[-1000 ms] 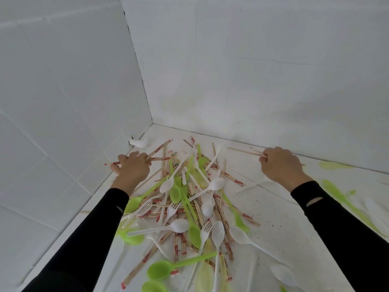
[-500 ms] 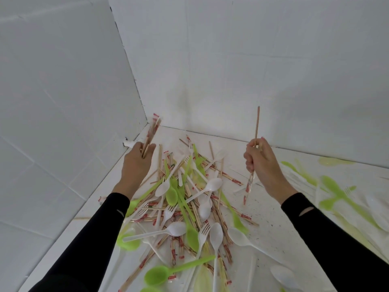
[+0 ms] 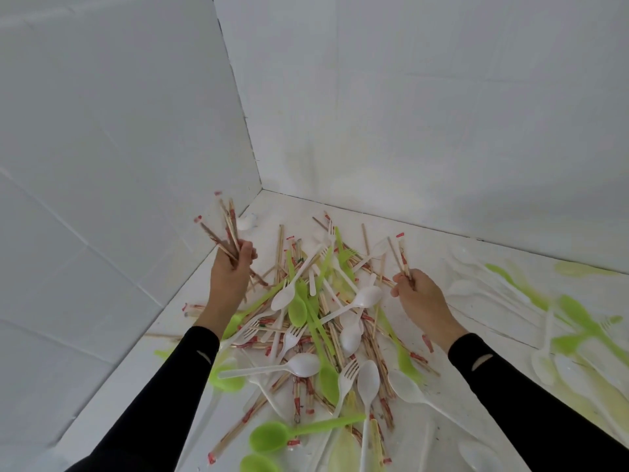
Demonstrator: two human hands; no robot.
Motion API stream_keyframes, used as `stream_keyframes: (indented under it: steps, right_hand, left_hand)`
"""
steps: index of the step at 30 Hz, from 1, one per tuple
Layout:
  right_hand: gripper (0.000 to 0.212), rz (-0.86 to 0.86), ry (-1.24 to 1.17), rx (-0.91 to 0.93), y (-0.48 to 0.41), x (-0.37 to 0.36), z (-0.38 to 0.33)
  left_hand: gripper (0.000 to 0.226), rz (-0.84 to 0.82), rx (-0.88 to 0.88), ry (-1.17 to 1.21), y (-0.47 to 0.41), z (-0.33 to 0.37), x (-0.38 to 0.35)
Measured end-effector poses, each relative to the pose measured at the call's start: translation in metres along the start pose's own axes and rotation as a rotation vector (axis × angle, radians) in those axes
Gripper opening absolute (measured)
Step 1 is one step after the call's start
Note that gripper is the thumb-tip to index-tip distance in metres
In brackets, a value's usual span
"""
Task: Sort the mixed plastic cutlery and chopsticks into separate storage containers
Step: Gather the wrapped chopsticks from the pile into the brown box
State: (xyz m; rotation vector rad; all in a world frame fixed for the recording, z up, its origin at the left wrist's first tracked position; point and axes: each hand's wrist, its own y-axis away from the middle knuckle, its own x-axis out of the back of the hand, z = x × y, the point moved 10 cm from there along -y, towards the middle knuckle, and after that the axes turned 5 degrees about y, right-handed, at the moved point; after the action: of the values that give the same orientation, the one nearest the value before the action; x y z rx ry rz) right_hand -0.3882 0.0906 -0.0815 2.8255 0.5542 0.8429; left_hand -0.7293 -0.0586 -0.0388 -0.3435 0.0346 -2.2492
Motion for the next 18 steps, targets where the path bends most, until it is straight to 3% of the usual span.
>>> stream_keyframes:
  steps: [4,8,10,15,18]
  right_hand:
    - [0.036,-0.022,0.196,-0.049,-0.012,-0.015,0.004]
    - [0.049,-0.057,0.335,-0.083,-0.020,-0.025,0.006]
    - [0.049,-0.064,0.302,-0.127,-0.024,-0.025,0.009]
    - [0.025,-0.114,0.262,-0.166,-0.026,-0.022,0.003]
    - [0.029,-0.107,0.244,-0.172,-0.029,-0.019,0.000]
  left_hand:
    - [0.018,-0.012,0.037,-0.100,0.010,-0.012,-0.002]
    - [0.021,0.188,-0.013,0.071,0.001,0.024,0.021]
    - [0.027,0.245,-0.045,-0.032,-0.008,0.041,0.034]
    - [0.029,-0.148,0.031,-0.629,-0.017,0.010,0.016]
    - [0.029,-0.215,0.062,-0.796,-0.005,-0.012,0.010]
